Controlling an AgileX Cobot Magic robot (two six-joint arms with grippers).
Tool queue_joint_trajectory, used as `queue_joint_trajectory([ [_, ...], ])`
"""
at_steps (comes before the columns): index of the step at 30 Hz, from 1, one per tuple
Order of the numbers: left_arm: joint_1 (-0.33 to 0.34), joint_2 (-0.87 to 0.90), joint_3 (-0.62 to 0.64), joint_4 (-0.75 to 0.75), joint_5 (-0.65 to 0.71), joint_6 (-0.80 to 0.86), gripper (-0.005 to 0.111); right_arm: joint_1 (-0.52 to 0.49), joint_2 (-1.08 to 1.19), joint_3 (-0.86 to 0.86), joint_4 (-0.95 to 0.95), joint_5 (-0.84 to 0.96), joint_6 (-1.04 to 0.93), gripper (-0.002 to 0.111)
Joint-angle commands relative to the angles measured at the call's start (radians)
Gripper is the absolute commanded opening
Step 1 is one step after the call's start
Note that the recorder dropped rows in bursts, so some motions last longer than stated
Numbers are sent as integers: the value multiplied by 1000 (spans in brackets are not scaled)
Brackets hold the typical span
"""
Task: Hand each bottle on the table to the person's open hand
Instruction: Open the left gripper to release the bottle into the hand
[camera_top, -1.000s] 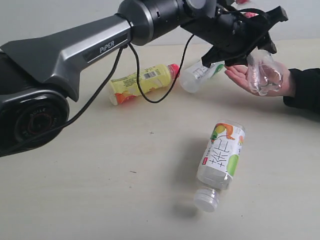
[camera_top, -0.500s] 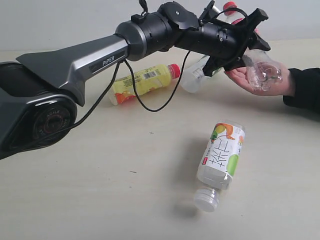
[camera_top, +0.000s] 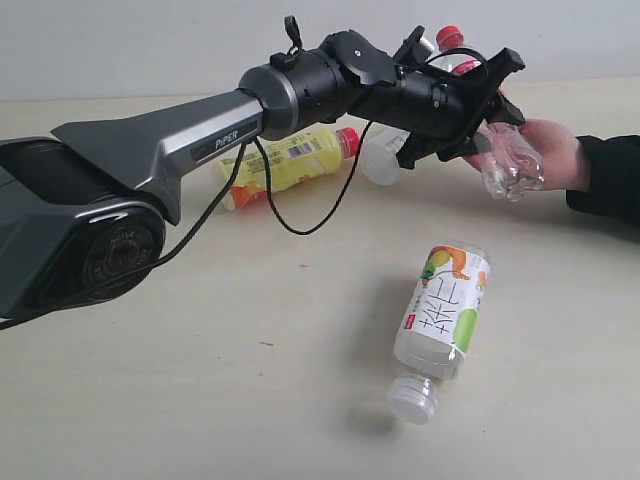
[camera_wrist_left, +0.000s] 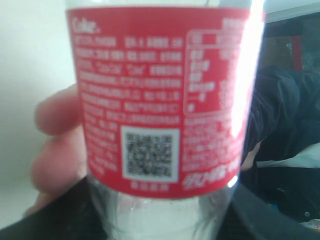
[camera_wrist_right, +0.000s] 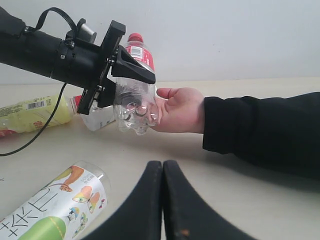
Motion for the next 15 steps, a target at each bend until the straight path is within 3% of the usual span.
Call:
queue_joint_trajectory([
  [1,2,-9,-10,8,-13,-1,0,-5,-7,5,-3,-7,2,0],
  [5,2,-9,-10,8,-2,-1,12,-5,-7,5,-3,-7,2,0],
  [10,2,-9,-10,14,20,-1,36,-5,-7,5,-3,-7,2,0],
  [15,2,-9,-10,19,42,3,40,-5,-7,5,-3,-7,2,0],
])
